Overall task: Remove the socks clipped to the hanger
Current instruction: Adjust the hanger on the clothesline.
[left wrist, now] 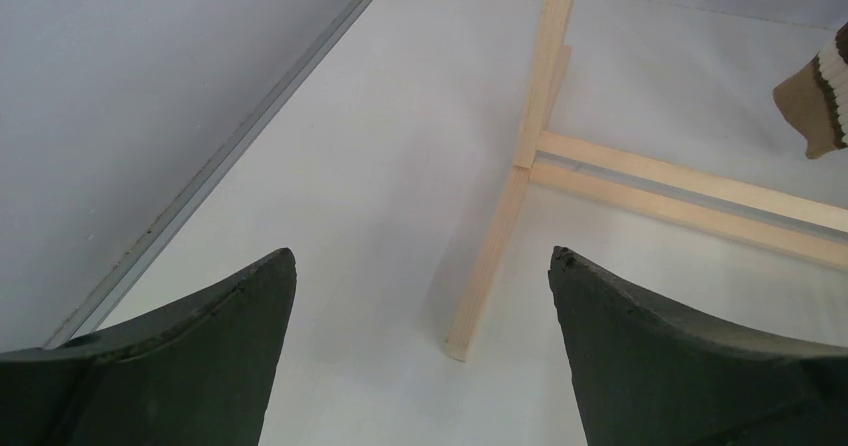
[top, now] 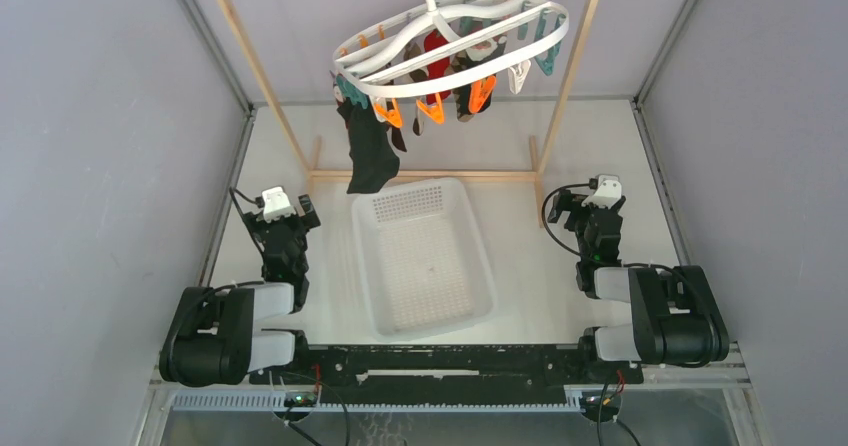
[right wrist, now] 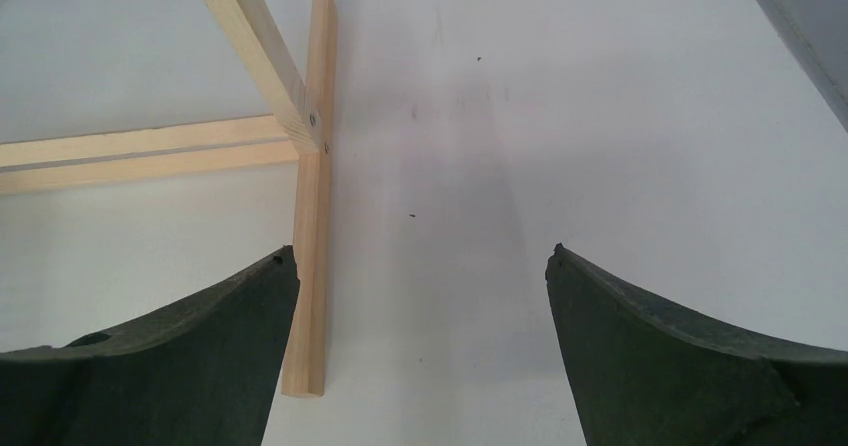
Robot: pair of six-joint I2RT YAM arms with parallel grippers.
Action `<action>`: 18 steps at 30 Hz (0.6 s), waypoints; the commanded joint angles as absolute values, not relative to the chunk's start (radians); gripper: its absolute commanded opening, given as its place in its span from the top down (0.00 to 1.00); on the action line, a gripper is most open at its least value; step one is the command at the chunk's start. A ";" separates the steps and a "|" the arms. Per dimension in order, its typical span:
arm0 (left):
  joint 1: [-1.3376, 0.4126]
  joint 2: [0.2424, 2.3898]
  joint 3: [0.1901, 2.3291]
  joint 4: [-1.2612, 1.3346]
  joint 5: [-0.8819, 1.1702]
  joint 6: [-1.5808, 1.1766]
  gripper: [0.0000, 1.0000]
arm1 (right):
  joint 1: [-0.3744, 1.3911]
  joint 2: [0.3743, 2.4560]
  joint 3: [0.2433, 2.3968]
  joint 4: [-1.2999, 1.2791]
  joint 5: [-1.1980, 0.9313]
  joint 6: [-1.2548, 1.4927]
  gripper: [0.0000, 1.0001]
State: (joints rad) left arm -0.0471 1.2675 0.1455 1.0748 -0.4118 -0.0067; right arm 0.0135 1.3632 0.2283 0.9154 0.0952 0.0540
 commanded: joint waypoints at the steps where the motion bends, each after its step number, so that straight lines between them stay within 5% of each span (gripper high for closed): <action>1: -0.038 1.264 0.175 1.106 -0.405 0.007 0.00 | 0.009 1.354 0.258 0.946 0.089 0.061 0.00; 18: -0.038 1.263 0.173 1.107 -0.407 0.007 0.00 | 0.035 1.335 0.229 0.985 0.114 0.031 0.00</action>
State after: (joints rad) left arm -0.0471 1.2675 0.1455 1.0748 -0.4118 -0.0067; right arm 0.0181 1.3632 0.2283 0.9173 0.0990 0.0509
